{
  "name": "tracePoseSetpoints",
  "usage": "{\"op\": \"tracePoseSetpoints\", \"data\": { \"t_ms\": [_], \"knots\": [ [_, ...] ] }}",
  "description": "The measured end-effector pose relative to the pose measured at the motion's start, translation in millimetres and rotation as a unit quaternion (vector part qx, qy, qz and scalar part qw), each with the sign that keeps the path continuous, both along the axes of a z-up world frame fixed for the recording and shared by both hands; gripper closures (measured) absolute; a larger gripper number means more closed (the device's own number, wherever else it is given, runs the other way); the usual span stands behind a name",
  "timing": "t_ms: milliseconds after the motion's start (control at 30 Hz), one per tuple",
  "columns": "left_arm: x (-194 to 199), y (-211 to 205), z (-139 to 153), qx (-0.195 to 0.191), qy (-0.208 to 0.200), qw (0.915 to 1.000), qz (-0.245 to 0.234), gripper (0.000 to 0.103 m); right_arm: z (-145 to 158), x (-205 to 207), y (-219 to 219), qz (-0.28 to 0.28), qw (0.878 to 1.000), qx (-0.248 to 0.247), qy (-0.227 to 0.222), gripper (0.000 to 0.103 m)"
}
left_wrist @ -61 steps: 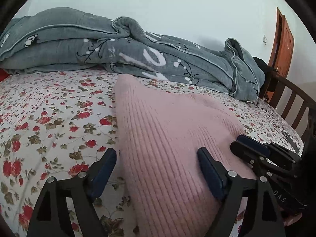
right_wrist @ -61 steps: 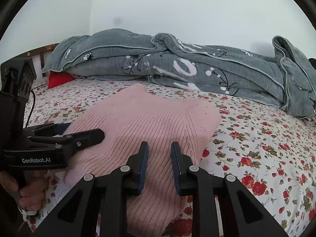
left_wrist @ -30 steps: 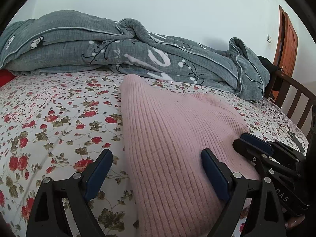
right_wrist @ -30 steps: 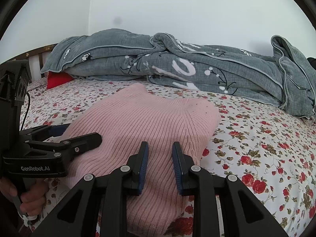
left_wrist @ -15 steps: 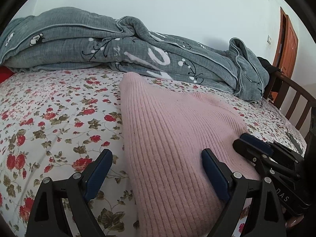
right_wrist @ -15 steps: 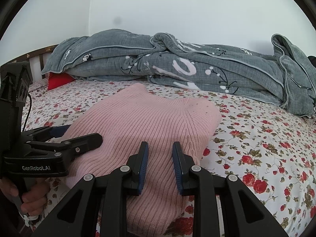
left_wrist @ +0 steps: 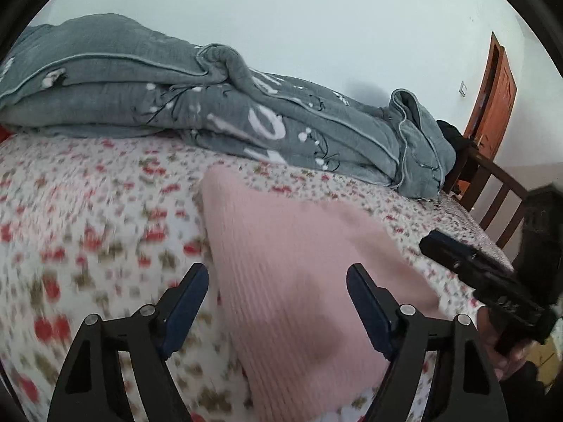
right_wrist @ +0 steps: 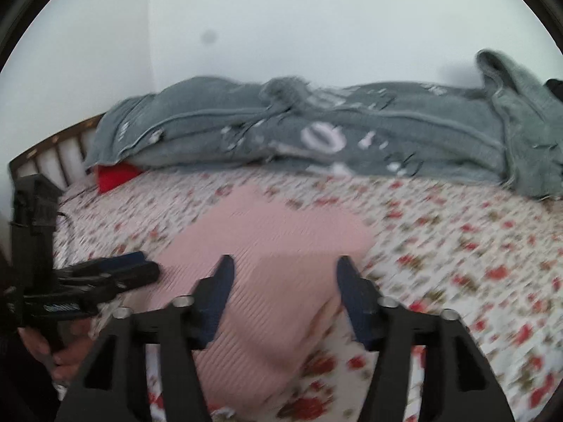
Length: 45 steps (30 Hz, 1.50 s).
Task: Fold small clothes
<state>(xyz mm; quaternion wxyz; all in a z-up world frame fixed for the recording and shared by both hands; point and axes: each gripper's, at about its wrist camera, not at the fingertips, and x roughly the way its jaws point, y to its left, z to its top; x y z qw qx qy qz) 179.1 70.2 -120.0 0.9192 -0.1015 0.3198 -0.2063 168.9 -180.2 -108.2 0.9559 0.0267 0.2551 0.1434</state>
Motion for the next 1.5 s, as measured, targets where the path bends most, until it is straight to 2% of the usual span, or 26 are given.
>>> {"op": "tracePoseSetpoints", "data": {
  "t_ms": [67, 167, 233, 333, 400, 467, 567, 633, 667, 700, 733, 800, 867, 933, 1033, 1100, 1133, 1167, 1200, 1267, 1367, 1467, 1500],
  "knots": [
    [20, 0, 10, -0.006, 0.026, 0.9995, -0.014, 0.025, 1, 18, -8, -0.008, 1.000, 0.014, 0.024, 0.042],
    [56, 4, 12, -0.029, 0.081, 0.9955, -0.041, 0.033, -9, 41, -21, -0.019, 0.997, 0.046, 0.059, 0.042],
    [70, 6, 8, -0.029, 0.088, 0.9948, -0.040, 0.036, -19, 60, -30, -0.027, 0.993, 0.078, 0.090, 0.042],
    [99, 12, -11, -0.042, 0.119, 0.9917, -0.023, 0.051, -37, 84, -38, -0.028, 0.984, 0.123, 0.129, 0.042],
    [121, 15, -34, -0.055, 0.164, 0.9846, -0.023, 0.059, -52, 102, -40, -0.029, 0.975, 0.144, 0.167, 0.042],
    [134, 15, -53, -0.057, 0.192, 0.9795, -0.022, 0.059, -72, 119, -40, -0.017, 0.961, 0.171, 0.216, 0.042],
    [141, 17, -72, -0.091, 0.198, 0.9755, -0.032, 0.056, -83, 130, -44, -0.009, 0.949, 0.208, 0.236, 0.042],
    [144, 18, -74, -0.108, 0.198, 0.9736, -0.036, 0.066, -84, 135, -42, 0.000, 0.947, 0.209, 0.245, 0.042],
    [144, 18, -74, -0.116, 0.196, 0.9729, -0.039, 0.080, -84, 137, -39, 0.007, 0.947, 0.207, 0.246, 0.055],
    [144, 16, -71, -0.118, 0.186, 0.9744, -0.043, 0.083, -83, 139, -37, 0.015, 0.947, 0.210, 0.241, 0.069],
    [142, 12, -64, -0.109, 0.168, 0.9785, -0.047, 0.084, -80, 138, -36, 0.016, 0.951, 0.206, 0.231, 0.071],
    [141, 6, -49, -0.105, 0.147, 0.9819, -0.058, 0.084, -66, 133, -34, 0.021, 0.961, 0.189, 0.202, 0.076],
    [146, 2, -36, -0.117, 0.136, 0.9814, -0.069, 0.084, -46, 127, -37, 0.040, 0.969, 0.184, 0.162, 0.077],
    [155, -6, -26, -0.112, 0.126, 0.9831, -0.072, 0.084, -33, 128, -40, 0.035, 0.976, 0.164, 0.139, 0.077],
    [170, -21, -34, -0.086, 0.131, 0.9856, -0.064, 0.081, -36, 141, -44, 0.022, 0.983, 0.124, 0.134, 0.076],
    [174, -28, -55, -0.040, 0.137, 0.9890, -0.041, 0.064, -53, 148, -45, 0.018, 0.984, 0.095, 0.149, 0.074],
    [174, -27, -64, -0.037, 0.134, 0.9897, -0.033, 0.061, -65, 150, -46, 0.010, 0.984, 0.088, 0.156, 0.073],
    [175, -21, -66, -0.057, 0.138, 0.9881, -0.035, 0.061, -69, 153, -49, 0.009, 0.981, 0.100, 0.164, 0.072],
    [176, -15, -62, -0.077, 0.134, 0.9874, -0.036, 0.056, -68, 155, -54, 0.010, 0.979, 0.118, 0.165, 0.069],
    [180, -8, -62, -0.076, 0.124, 0.9894, -0.007, 0.046, -70, 157, -58, 0.002, 0.979, 0.124, 0.160, 0.065],
    [186, -7, -65, -0.076, 0.137, 0.9877, -0.005, 0.043, -75, 163, -61, -0.004, 0.975, 0.134, 0.176, 0.059],
    [196, -9, -61, -0.059, 0.141, 0.9882, 0.011, 0.043, -79, 165, -65, -0.004, 0.971, 0.153, 0.184, 0.059],
    [200, -10, -59, -0.053, 0.141, 0.9884, 0.018, 0.046, -78, 165, -65, -0.005, 0.971, 0.150, 0.184, 0.059]
  ]
}}
